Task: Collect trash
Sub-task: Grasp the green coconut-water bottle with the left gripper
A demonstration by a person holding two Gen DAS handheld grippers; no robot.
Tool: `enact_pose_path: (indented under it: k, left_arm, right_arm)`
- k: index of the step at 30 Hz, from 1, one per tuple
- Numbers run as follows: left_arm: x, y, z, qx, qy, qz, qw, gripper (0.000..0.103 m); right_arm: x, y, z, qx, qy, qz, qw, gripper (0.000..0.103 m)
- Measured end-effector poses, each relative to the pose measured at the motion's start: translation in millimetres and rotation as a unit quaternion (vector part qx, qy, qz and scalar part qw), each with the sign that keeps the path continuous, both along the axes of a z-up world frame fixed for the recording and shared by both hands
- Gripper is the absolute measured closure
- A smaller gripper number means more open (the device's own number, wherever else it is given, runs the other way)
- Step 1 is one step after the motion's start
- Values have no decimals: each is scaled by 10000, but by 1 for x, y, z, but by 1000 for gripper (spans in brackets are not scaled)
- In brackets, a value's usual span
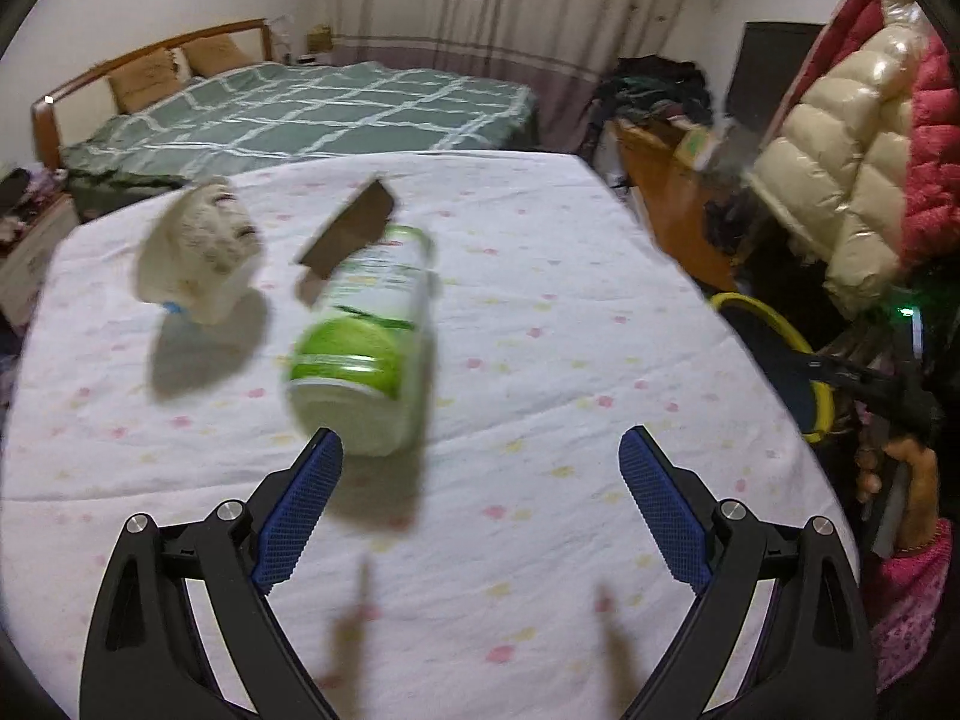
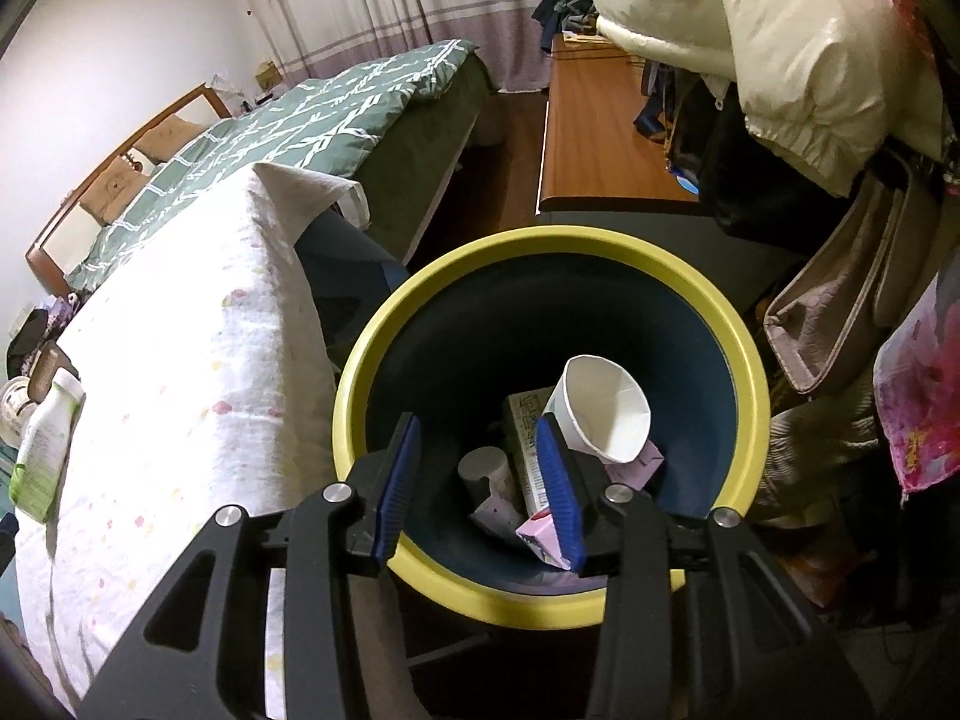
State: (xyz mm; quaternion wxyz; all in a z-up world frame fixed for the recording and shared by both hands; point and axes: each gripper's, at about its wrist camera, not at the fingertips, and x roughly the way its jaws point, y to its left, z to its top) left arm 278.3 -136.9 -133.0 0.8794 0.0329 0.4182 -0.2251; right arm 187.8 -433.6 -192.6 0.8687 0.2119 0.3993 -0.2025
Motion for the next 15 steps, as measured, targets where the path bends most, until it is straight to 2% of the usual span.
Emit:
enact_pose_path:
  k: [3, 9, 11, 15]
  left_arm:
    - [18, 8, 3, 194, 0, 264, 9995, 11]
    - [48, 1, -10, 416, -3, 222, 9989, 11]
    - [51, 1, -16, 467, 51, 229, 9986, 15]
    - [61, -3, -24, 548, 114, 294, 9980, 29]
  right_arm:
    - [0, -1, -2, 69, -36, 4, 10000, 64]
    - [-2, 2, -3, 98, -41, 80, 9999, 63]
    - [-2, 1, -3, 97, -47, 58, 9999, 63]
    - [-4, -2, 0, 112, -86, 32, 9999, 63]
